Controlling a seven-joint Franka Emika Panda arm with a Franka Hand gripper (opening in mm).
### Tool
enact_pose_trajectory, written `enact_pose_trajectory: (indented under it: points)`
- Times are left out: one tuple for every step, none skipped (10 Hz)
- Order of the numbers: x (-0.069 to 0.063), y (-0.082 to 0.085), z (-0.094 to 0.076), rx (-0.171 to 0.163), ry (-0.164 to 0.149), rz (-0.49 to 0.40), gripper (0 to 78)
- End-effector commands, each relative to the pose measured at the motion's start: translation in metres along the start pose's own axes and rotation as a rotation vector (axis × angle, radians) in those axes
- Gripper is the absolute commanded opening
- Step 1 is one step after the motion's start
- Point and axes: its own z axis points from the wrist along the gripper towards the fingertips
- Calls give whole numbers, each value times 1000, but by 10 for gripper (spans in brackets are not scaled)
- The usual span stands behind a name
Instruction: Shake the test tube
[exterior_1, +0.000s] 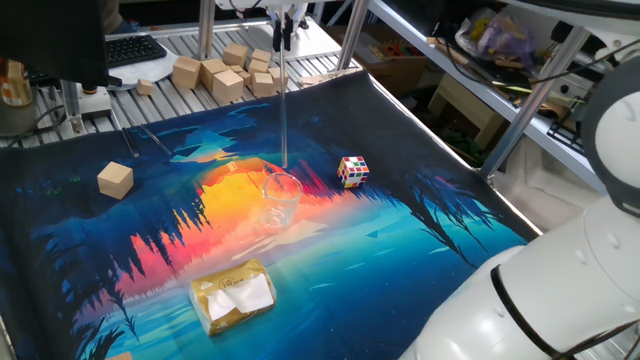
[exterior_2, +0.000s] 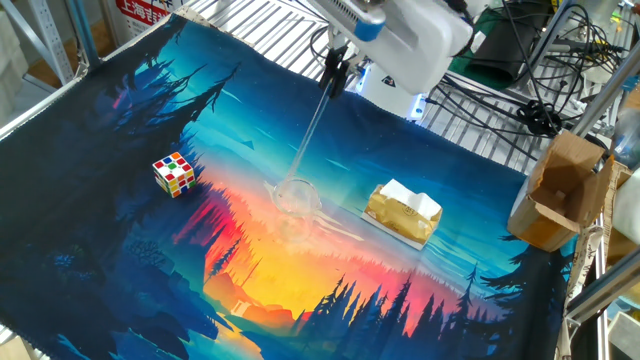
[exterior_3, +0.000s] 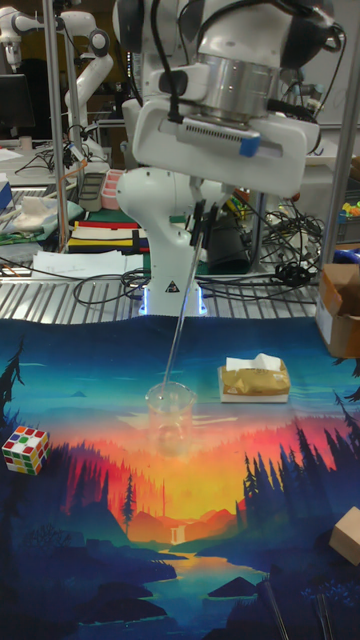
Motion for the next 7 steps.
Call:
enact_pose_trajectory:
  points:
    - [1, 1, -4, -316, 40, 187, 11]
    - [2, 2, -5, -310, 69, 181, 11]
    - [6, 5, -9, -270, 193, 149, 11]
    - [9, 7, -13, -208, 258, 89, 11]
    - [13, 5, -13, -28, 198, -58, 11]
    - [13, 3, -12, 188, 134, -171, 11]
    - [12, 3, -12, 186, 125, -171, 11]
